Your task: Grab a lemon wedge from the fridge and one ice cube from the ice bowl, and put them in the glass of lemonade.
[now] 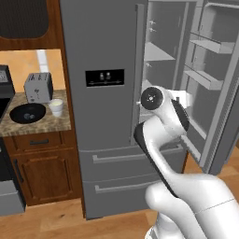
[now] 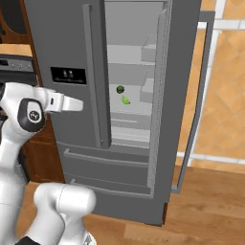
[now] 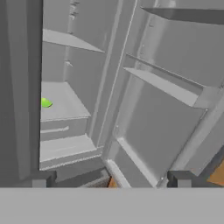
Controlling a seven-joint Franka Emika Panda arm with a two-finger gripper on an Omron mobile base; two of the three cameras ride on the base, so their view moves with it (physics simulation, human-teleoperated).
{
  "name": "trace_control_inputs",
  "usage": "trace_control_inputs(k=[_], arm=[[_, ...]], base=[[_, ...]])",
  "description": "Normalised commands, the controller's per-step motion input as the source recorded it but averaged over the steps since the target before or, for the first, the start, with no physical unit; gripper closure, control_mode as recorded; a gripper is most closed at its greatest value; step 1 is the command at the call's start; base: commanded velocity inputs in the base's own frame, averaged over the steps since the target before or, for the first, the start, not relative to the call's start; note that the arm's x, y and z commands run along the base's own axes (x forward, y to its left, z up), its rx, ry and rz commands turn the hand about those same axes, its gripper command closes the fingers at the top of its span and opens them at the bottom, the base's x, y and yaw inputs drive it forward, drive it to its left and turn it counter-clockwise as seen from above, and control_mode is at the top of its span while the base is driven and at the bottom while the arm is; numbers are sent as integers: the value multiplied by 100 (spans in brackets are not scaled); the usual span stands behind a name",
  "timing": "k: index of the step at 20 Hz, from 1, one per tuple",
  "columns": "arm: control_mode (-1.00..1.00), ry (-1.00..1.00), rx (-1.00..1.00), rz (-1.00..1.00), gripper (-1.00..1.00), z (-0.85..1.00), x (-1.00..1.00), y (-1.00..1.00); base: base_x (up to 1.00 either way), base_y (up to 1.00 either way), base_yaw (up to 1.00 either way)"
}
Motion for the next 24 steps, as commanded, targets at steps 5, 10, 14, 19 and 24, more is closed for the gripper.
trace_control_inputs(k=[5,10,14,19,24], arm=[[-100,33,0,53,-100,-3,0,44],[-100,-6,-12,23,-100,0,12,72],[-100,-18,-3,4,-100,-2,29,12],[-100,-2,11,8,-100,-7,16,-49],[-100,21,33,11,-100,0,77,-35]], base=[[0,0,0],[0,0,0],[0,0,0],[0,0,0],[0,0,0]])
